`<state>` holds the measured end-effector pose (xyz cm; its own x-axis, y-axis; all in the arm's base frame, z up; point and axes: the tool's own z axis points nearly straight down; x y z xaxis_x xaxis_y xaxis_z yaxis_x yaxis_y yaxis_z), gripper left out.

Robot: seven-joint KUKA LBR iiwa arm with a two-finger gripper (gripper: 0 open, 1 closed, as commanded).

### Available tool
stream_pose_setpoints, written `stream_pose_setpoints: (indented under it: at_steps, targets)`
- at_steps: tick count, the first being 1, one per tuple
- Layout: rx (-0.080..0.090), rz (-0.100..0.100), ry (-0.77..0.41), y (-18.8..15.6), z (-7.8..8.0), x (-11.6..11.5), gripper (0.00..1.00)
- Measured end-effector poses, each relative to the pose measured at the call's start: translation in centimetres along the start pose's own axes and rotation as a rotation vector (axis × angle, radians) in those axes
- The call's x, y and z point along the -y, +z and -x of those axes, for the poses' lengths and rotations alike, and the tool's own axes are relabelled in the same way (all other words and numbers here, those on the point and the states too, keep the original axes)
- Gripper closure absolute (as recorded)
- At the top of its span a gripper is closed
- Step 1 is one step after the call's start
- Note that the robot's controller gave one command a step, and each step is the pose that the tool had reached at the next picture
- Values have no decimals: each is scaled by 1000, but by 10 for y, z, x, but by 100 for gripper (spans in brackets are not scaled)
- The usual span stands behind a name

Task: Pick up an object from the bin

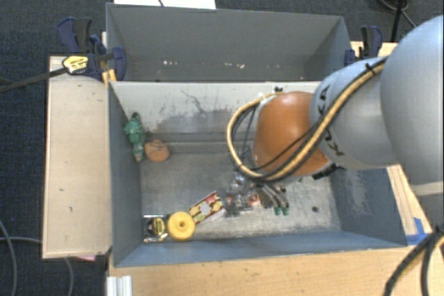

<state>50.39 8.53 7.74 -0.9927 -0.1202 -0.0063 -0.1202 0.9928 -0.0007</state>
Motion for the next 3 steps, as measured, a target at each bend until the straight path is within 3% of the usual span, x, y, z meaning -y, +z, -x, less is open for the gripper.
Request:
stream_pose_setpoints:
  at_steps: [1,3]
  targets:
    - [-8,1,1,-15,-2,0,100]
    - [-3,1,2,-42,0,-1,100]
